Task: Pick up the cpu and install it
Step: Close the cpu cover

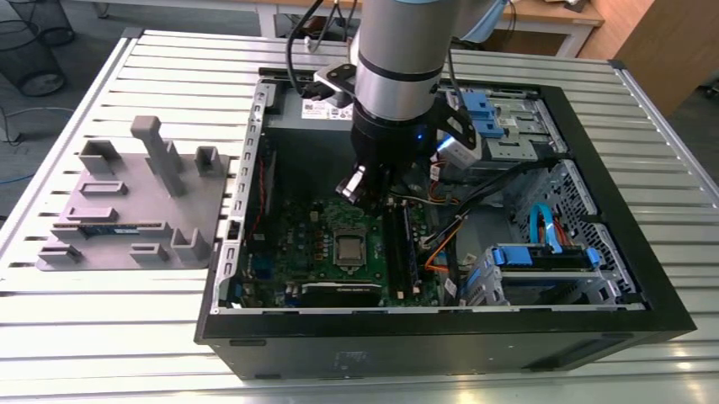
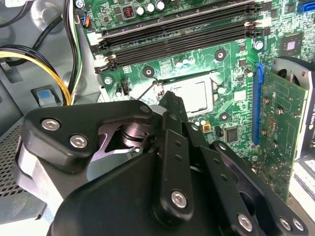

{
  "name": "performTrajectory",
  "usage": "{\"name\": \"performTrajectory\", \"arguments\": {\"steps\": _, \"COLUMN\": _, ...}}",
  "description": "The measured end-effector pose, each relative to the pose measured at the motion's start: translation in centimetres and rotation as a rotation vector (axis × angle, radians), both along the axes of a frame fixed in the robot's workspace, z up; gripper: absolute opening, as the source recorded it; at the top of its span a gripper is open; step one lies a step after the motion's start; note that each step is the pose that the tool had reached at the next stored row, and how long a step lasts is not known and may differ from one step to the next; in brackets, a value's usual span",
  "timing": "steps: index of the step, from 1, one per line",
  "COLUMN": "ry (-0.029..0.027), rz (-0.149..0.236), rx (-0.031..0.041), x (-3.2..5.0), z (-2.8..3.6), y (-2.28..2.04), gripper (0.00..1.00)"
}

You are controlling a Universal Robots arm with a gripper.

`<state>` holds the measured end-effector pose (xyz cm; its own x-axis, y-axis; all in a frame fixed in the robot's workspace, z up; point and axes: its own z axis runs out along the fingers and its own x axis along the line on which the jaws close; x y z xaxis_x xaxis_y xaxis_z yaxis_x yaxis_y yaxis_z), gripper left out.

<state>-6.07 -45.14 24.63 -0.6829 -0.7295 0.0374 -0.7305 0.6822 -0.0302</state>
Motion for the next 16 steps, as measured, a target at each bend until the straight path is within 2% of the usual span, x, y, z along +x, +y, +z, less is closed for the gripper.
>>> {"name": "performTrajectory", "arguments": {"steps": 12, "ry": -0.0002, "rz": 0.000, "rx": 0.0005, "x": -0.06, "z": 0.00, "y": 0.00, "gripper": 0.11}}
{"name": "performTrajectory", "arguments": {"steps": 13, "ry": -0.0001, "rz": 0.000, "rx": 0.0029, "x": -0.07, "z": 0.01, "y": -0.01, "gripper": 0.11}}
{"name": "performTrajectory", "arguments": {"steps": 15, "ry": -0.0002, "rz": 0.000, "rx": 0.0144, "x": -0.07, "z": 0.00, "y": 0.00, "gripper": 0.11}}
{"name": "performTrajectory", "arguments": {"steps": 16, "ry": -0.0002, "rz": 0.000, "rx": 0.0156, "x": -0.07, "z": 0.00, "y": 0.00, "gripper": 0.11}}
